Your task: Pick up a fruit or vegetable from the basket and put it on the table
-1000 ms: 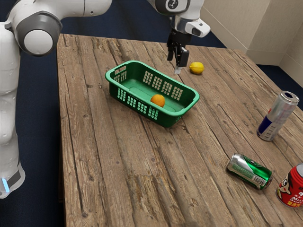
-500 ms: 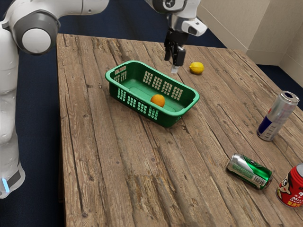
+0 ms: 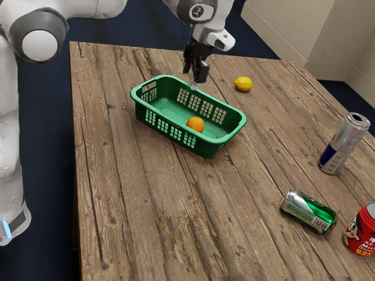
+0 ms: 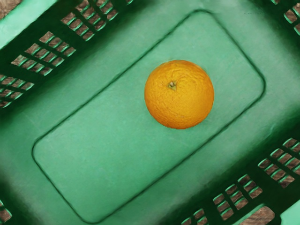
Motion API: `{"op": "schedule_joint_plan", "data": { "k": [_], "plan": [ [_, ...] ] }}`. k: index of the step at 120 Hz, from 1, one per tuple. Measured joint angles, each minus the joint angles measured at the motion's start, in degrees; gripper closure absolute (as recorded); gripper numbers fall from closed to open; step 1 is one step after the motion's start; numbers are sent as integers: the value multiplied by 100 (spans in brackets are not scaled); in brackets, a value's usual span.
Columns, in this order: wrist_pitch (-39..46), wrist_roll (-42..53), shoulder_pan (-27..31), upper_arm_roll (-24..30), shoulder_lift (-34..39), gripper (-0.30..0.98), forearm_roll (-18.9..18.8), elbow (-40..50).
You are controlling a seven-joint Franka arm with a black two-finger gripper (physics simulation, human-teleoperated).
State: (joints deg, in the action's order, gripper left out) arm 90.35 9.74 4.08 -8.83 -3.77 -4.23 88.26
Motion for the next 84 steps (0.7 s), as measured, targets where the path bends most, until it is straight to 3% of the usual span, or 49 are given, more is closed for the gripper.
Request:
{"op": "schedule_joint_plan", "data": {
  "k": [19, 84],
  "plan": [
    [-116, 24, -160, 38, -712, 0, -7, -740],
    [238, 91, -144, -40, -1494, 0, 243, -542]
  ]
}}
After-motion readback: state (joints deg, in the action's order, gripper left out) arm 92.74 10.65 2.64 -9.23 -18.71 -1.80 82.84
